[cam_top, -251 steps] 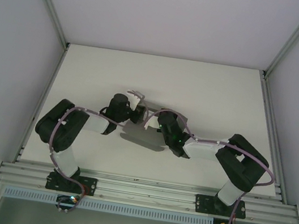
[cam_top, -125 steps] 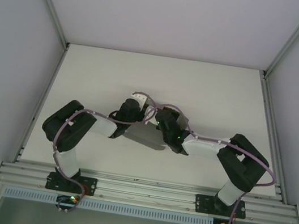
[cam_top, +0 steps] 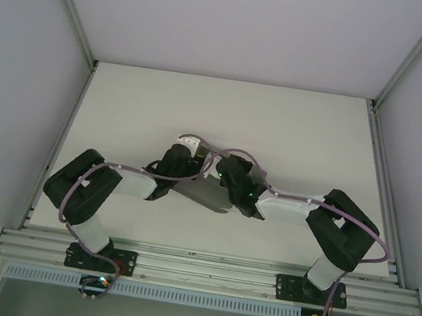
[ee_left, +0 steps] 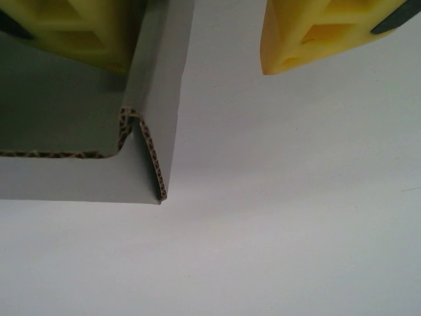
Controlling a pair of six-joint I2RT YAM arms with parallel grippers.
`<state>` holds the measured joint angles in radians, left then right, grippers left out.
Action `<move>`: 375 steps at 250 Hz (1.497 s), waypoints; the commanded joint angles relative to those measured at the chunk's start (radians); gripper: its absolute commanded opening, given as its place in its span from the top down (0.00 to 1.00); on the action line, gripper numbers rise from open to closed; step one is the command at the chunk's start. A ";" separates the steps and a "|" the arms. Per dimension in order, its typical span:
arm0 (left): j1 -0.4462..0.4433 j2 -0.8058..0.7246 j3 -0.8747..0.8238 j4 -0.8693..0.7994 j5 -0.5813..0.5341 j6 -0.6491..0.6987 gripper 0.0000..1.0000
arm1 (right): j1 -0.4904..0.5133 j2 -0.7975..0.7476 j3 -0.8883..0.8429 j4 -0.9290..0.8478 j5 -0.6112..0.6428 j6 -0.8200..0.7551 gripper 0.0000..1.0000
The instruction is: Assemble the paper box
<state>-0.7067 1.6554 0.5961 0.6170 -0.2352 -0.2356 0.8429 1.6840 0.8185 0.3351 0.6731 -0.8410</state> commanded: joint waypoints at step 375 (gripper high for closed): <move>0.008 -0.157 -0.050 -0.072 0.030 -0.073 0.40 | 0.005 -0.067 0.000 -0.155 -0.109 0.157 1.00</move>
<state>-0.7418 1.5093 0.5259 0.6716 -0.3256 -0.2951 0.8474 1.6226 0.8185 0.2104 0.5678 -0.6876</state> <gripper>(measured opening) 0.603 0.036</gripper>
